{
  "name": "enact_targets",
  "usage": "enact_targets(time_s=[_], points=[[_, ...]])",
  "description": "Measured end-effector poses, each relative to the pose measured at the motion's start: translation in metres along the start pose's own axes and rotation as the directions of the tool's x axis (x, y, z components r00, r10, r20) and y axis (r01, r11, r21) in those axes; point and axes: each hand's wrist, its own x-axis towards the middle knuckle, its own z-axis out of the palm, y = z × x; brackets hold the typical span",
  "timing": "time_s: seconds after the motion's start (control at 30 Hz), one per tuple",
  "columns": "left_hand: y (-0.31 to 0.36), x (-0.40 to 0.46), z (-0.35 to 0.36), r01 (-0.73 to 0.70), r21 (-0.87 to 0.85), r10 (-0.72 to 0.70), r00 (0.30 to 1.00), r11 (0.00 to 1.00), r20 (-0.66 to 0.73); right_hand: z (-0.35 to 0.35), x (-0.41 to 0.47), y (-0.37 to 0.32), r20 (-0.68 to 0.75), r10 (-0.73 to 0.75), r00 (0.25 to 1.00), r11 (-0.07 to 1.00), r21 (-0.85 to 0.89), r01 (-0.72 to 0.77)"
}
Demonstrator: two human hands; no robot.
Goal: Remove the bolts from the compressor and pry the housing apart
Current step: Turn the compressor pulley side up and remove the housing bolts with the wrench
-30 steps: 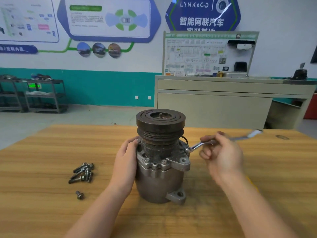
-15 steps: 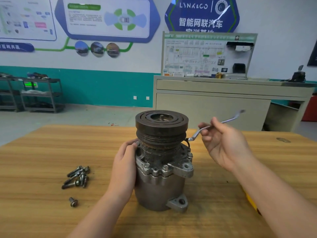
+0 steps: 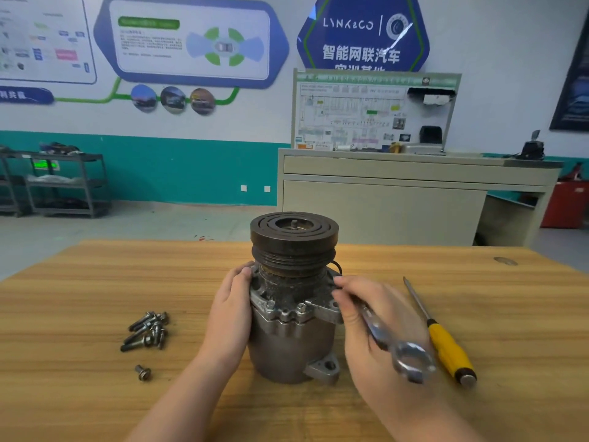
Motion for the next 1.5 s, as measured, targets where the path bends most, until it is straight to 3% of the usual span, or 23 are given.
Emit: enact_targets(time_s=[0.1, 0.17, 0.27, 0.33, 0.4, 0.43, 0.5, 0.57, 0.67, 0.73, 0.8, 0.83, 0.9, 0.97, 1.07, 1.17, 1.27, 1.33, 1.4, 1.43, 1.5], points=[[0.001, 0.0, 0.0, 0.004, 0.007, -0.004, 1.0, 1.0, 0.006, 0.002, -0.003, -0.003, -0.119, 0.241, 0.963, 0.946, 0.249, -0.206], [0.0, 0.0, 0.0, 0.007, -0.006, -0.007, 1.0, 1.0, -0.004, 0.006, -0.001, 0.001, -0.19, 0.455, 0.87, 0.826, 0.455, -0.333], [-0.001, 0.001, -0.001, 0.001, -0.011, -0.001, 1.0, 1.0, -0.009, 0.01, 0.02, 0.02, -0.125, 0.777, 0.617, 0.498, 0.722, -0.48], [-0.002, 0.002, 0.0, 0.0, -0.023, -0.001, 1.0, 1.0, -0.012, 0.014, 0.038, 0.041, 0.109, 0.885, 0.454, 0.194, 0.798, -0.57], [-0.003, 0.002, 0.0, -0.002, -0.024, 0.002, 1.0, 1.0, -0.012, 0.021, 0.055, 0.063, 0.416, 0.856, 0.308, -0.1, 0.717, -0.69], [-0.003, 0.002, 0.0, -0.003, -0.02, 0.003, 1.0, 1.0, -0.01, 0.026, 0.062, 0.07, 0.548, 0.8, 0.245, -0.199, 0.626, -0.754], [-0.003, 0.003, 0.0, 0.004, -0.021, -0.004, 1.0, 1.0, -0.009, 0.033, 0.071, 0.081, 0.73, 0.665, 0.157, -0.265, 0.428, -0.864], [-0.005, 0.003, 0.0, 0.008, -0.035, -0.008, 1.0, 0.999, -0.013, 0.037, 0.075, 0.087, 0.818, 0.564, 0.114, -0.234, 0.291, -0.928], [-0.004, 0.005, 0.0, 0.002, -0.06, -0.003, 1.0, 0.998, -0.012, 0.032, 0.083, 0.087, 0.834, 0.527, 0.164, -0.25, 0.336, -0.908], [-0.004, 0.005, 0.0, 0.0, -0.057, -0.001, 1.0, 0.998, -0.022, 0.02, 0.086, 0.082, 0.769, 0.584, 0.26, -0.339, 0.522, -0.782], [-0.004, 0.005, 0.0, -0.002, -0.037, 0.001, 1.0, 0.999, -0.025, 0.005, 0.081, 0.075, 0.639, 0.665, 0.387, -0.279, 0.692, -0.665], [-0.004, 0.005, 0.0, -0.007, -0.025, 0.006, 1.0, 1.0, -0.024, -0.001, 0.074, 0.071, 0.551, 0.7, 0.454, -0.16, 0.741, -0.652], [-0.003, 0.005, 0.0, -0.015, -0.006, 0.015, 1.0, 1.0, -0.021, -0.008, 0.058, 0.059, 0.339, 0.719, 0.607, 0.187, 0.746, -0.639], [-0.003, 0.005, 0.001, -0.025, 0.006, 0.025, 0.999, 1.0, -0.026, -0.011, 0.042, 0.045, 0.188, 0.624, 0.759, 0.471, 0.684, -0.556], [-0.002, 0.004, 0.001, -0.022, 0.015, 0.022, 1.0, 1.0, -0.016, -0.012, 0.025, 0.031, 0.108, 0.431, 0.896, 0.736, 0.533, -0.418], [-0.002, 0.004, 0.0, -0.017, 0.016, 0.017, 1.0, 1.0, 0.0, -0.011, 0.015, 0.023, 0.109, 0.201, 0.974, 0.936, 0.272, -0.223], [-0.001, 0.004, -0.001, -0.006, 0.006, 0.006, 1.0, 1.0, 0.007, -0.005, 0.007, 0.016, 0.094, 0.013, 0.995, 0.991, 0.129, -0.025], [0.0, 0.003, -0.001, 0.005, 0.001, -0.005, 1.0, 1.0, 0.006, 0.0, 0.005, 0.011, 0.038, 0.045, 0.998, 0.985, 0.163, -0.051], [0.001, 0.002, -0.001, 0.01, 0.005, -0.01, 1.0, 1.0, 0.009, 0.002, 0.007, 0.009, -0.064, 0.246, 0.967, 0.916, 0.342, -0.21], [0.0, 0.002, -0.001, 0.01, 0.005, -0.01, 1.0, 1.0, 0.01, 0.004, 0.008, 0.011, -0.115, 0.398, 0.91, 0.83, 0.468, -0.303], [0.0, 0.003, -0.001, 0.014, -0.009, -0.014, 1.0, 1.0, 0.005, 0.006, 0.016, 0.023, -0.095, 0.712, 0.696, 0.525, 0.73, -0.438]])
